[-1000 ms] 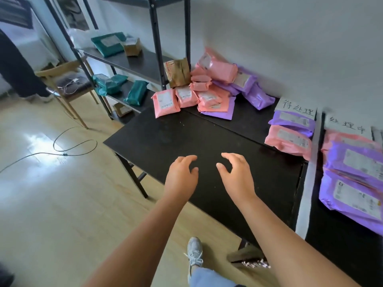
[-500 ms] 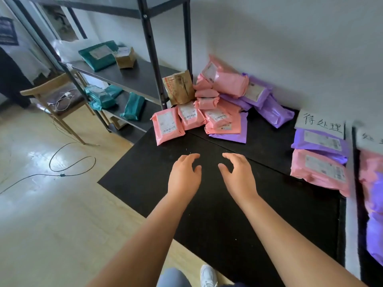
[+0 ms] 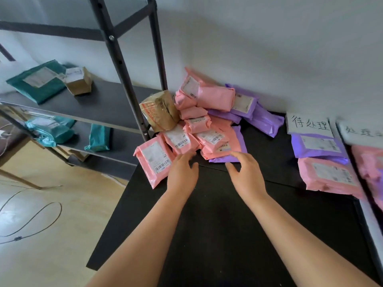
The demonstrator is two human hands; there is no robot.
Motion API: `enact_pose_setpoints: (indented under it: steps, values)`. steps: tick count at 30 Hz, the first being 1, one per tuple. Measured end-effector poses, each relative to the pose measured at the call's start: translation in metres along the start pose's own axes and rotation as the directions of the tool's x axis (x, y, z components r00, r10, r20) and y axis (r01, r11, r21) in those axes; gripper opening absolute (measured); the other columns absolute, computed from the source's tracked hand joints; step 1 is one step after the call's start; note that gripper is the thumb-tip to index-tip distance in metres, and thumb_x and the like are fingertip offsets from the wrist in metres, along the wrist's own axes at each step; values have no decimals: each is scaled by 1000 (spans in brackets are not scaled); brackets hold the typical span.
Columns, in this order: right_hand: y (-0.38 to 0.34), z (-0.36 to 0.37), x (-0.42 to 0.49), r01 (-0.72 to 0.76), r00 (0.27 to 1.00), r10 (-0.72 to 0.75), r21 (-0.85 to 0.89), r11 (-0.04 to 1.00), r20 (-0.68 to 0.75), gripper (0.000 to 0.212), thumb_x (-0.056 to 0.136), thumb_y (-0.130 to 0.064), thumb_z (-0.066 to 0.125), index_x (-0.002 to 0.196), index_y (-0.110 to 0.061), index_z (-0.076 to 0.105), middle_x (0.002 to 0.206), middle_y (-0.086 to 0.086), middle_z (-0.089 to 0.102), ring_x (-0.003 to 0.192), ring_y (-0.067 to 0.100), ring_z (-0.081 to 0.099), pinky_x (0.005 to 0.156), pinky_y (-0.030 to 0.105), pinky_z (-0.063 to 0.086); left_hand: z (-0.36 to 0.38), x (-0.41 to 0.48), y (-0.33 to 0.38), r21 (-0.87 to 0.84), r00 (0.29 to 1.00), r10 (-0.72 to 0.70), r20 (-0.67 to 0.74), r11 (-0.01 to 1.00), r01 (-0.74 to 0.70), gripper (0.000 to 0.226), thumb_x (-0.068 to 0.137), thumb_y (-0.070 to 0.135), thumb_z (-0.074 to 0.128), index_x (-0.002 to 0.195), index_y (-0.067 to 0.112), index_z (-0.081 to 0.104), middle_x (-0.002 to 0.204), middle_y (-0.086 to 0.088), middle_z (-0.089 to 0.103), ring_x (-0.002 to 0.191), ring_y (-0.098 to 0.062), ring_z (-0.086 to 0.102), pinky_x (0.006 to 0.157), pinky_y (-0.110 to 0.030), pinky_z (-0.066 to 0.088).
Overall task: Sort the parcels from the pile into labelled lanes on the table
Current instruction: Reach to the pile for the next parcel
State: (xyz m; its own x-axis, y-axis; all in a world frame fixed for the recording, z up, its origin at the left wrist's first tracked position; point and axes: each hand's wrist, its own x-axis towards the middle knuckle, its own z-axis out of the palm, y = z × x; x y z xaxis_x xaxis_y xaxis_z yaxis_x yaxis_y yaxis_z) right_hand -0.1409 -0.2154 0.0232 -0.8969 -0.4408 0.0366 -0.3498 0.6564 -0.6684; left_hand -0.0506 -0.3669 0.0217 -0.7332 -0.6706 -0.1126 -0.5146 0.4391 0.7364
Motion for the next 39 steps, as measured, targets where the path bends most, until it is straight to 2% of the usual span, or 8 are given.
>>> enact_pose_setpoints:
  steps: [4, 8, 11, 20, 27, 33, 36, 39]
  values:
    - [-36, 32, 27, 10, 1000, -10, -12, 1000, 6, 36, 95, -22, 64, 131, -17, 61, 129, 0, 60, 112, 17, 58, 89, 28, 47, -25, 51, -17, -10, 1000, -22, 18, 1000, 22, 40, 97, 16, 51, 136, 26, 56, 139, 1, 54, 115, -20, 58, 92, -30, 51]
    - [-78, 59, 64, 51, 999, -51, 19, 999, -1, 31, 96, -22, 63, 126, -16, 63, 121, 1, 63, 112, 18, 58, 89, 26, 45, -57, 96, -36, -22, 998, -60, -8, 998, 60, 42, 99, 13, 47, 139, 22, 53, 144, -1, 51, 83, -4, 57, 57, -7, 37]
    - [-104, 78, 99, 58, 998, -58, 24, 998, 18, 29, 97, -26, 61, 125, -17, 64, 118, 1, 64, 111, 19, 58, 86, 28, 45, -78, 127, -45, -29, 997, -37, -61, 999, 36, 40, 98, 11, 45, 135, 19, 57, 136, -4, 55, 110, -20, 59, 80, -21, 42]
    - [-159, 117, 224, -103, 980, 72, 165, 981, 184, 27, 97, -28, 58, 120, -16, 67, 121, 4, 68, 112, 23, 62, 94, 30, 46, -89, 208, -45, -68, 991, -118, -56, 991, 114, 57, 100, 13, 40, 155, 24, 27, 161, -5, 24, 133, -28, 46, 96, -37, 47]
    - [-170, 156, 305, -243, 926, 162, 208, 948, 342, 39, 100, -36, 47, 129, -16, 63, 119, 11, 65, 109, 30, 58, 103, 46, 45, -74, 250, -45, -181, 962, -273, -3, 946, 268, 58, 105, 28, 27, 157, 35, 3, 158, -11, 26, 120, -36, 56, 82, -40, 53]
    - [-169, 176, 327, -320, 875, 187, 245, 915, 446, 22, 99, -38, 46, 89, -23, 57, 74, -3, 46, 67, 15, 42, 60, 29, 33, -75, 260, -44, -171, 967, -254, 19, 952, 253, 55, 105, 22, 28, 157, 29, 13, 159, -8, 23, 125, -33, 52, 86, -39, 50]
    - [-172, 175, 326, -342, 861, 209, 224, 912, 464, 20, 98, -42, 46, 102, -23, 53, 73, -8, 37, 62, 8, 31, 53, 27, 21, -78, 259, -42, -206, 966, -258, 12, 945, 255, 55, 103, 21, 31, 155, 30, 18, 151, -14, 39, 117, -35, 59, 83, -40, 52]
    - [-172, 169, 322, -361, 865, 210, 272, 892, 457, 34, 100, -39, 49, 122, -15, 59, 98, 5, 57, 78, 16, 49, 68, 29, 40, -82, 251, -36, -237, 963, -265, 38, 934, 267, 52, 101, 21, 33, 151, 33, 26, 139, -11, 50, 109, -36, 63, 84, -43, 54]
